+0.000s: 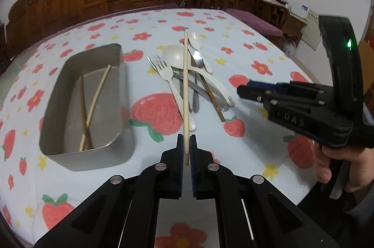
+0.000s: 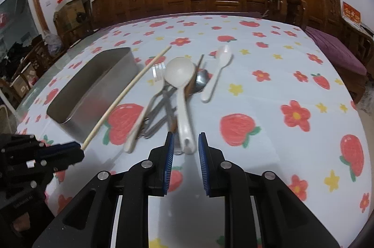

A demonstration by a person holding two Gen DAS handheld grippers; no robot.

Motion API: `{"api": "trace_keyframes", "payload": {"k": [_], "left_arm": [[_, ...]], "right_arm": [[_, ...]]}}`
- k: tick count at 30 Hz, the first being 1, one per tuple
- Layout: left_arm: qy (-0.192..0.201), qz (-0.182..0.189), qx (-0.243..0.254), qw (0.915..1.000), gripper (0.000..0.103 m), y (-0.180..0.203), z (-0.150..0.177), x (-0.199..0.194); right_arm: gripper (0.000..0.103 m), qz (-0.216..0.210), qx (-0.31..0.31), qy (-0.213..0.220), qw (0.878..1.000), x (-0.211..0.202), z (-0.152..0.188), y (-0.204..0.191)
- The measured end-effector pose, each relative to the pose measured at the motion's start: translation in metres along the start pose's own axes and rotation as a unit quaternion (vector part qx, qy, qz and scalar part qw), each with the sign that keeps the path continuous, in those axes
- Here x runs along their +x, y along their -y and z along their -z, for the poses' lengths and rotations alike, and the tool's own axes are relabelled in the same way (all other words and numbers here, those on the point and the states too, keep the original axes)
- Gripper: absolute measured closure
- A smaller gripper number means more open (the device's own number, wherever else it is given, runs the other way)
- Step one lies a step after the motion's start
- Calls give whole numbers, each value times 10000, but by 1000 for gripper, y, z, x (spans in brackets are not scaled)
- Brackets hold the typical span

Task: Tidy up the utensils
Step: 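Lower the chopstick into the tray and open the left gripper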

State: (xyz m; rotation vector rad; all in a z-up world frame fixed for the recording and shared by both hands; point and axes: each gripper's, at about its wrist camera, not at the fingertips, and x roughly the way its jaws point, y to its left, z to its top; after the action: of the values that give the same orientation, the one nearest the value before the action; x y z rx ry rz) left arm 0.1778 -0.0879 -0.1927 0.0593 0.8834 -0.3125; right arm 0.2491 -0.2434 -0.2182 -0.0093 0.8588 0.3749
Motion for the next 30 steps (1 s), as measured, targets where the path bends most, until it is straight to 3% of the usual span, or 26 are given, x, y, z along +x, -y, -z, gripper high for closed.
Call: {"api": "trace_keyframes", "payload": {"k": [16,30], "left_arm": [[360,-61,-380,9986,99,-35,-8,-31],[414,-116,-426,9982,99,-43,-7,-41]], "right_arm": [[80,-408,-287,-56,9987,26,-11,-47],[80,23,-586,-508,9970,57,-5,-68]]}}
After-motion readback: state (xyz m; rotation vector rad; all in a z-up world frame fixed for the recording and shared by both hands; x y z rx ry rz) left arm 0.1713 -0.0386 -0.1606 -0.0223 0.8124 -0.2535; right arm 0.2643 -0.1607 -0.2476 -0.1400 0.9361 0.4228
